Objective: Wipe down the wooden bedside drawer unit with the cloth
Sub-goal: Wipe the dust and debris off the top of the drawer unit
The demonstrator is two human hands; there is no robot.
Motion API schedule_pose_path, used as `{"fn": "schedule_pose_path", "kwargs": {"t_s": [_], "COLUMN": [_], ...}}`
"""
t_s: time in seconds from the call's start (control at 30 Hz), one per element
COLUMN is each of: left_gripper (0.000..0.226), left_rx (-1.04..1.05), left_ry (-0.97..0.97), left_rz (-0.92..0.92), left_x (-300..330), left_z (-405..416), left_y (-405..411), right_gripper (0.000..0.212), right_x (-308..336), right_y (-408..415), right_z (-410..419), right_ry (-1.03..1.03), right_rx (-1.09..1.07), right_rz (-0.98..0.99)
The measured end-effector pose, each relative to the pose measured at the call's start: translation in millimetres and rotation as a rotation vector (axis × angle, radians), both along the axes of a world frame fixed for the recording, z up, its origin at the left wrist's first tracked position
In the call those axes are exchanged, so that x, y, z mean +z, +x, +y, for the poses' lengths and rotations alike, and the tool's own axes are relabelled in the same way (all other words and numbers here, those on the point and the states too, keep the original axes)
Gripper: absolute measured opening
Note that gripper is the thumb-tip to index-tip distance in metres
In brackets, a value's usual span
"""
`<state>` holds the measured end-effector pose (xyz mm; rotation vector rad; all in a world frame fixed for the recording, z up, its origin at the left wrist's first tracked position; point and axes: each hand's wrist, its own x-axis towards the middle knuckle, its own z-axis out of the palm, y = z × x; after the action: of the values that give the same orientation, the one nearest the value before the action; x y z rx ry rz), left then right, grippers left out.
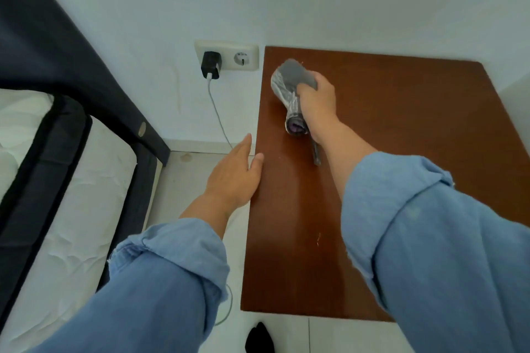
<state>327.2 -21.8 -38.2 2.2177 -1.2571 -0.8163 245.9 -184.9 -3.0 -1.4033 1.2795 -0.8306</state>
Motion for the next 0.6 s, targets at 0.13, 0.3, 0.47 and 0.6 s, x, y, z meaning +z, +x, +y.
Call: {"fn": "schedule_pose_path", "kwargs": {"t_s": [0.13,0.3,0.47,0.6], "left_gripper": [0.049,0.060,0.062,0.065], "left_rx": [-0.012,-0.023,-0.058,-0.050], "left_ry": [-0.091,-0.205,-0.222,-0.216], "left_rz": [0.186,0.210,0.173,0.167], "left_x": [-18,-35,-45,-49], "left_z": [-12,-12,-15,-15], "left_y": [3,2,8,12], "right_gripper": [0.031,0.038,0.046,0.045], "right_x": [-2,-12,-23,-23], "right_y": [35,58,74,75], "right_z": [-41,-80,-97,-94], "right_ry": [-0.112,-0.206,-0.262,-0.323], "right_rx": [0.008,0.023,0.208,0.334], "right_rz": [0.067,0.204,0.588,0.664]}}
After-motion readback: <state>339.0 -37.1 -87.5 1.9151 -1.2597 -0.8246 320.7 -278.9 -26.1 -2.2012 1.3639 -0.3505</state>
